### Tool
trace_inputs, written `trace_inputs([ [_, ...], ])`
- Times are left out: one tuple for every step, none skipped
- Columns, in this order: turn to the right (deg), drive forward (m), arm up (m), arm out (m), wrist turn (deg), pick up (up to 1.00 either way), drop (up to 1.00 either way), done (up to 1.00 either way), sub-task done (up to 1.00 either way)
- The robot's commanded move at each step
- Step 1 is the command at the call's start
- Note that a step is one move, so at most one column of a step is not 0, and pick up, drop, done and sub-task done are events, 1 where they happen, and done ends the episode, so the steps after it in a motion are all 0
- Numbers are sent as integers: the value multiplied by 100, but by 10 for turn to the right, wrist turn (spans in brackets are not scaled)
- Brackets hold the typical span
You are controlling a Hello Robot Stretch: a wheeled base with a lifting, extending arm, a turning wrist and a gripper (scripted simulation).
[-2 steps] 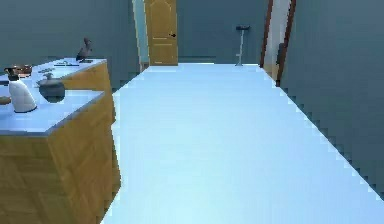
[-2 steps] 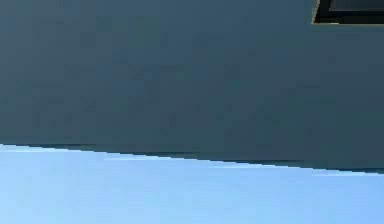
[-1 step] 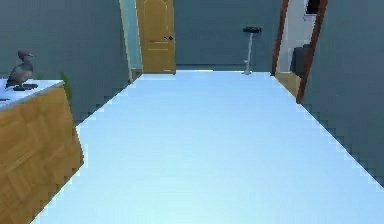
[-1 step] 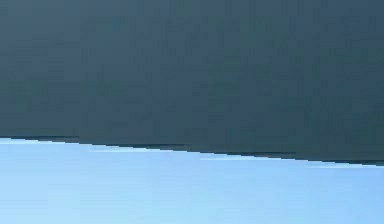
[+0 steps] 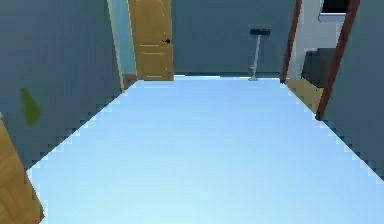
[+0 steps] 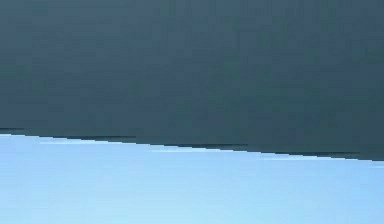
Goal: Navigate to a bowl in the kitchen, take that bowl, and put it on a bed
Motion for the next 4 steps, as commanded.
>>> trace_inputs([
  [-450, 0, 0, 0, 0, 0, 0, 0, 0],
  [-90, 0, 0, 0, 0, 0, 0, 0, 0],
  [0, 75, 0, 0, 0, 0, 0, 0, 0],
  [-450, 0, 0, 0, 0, 0, 0, 0, 0],
])
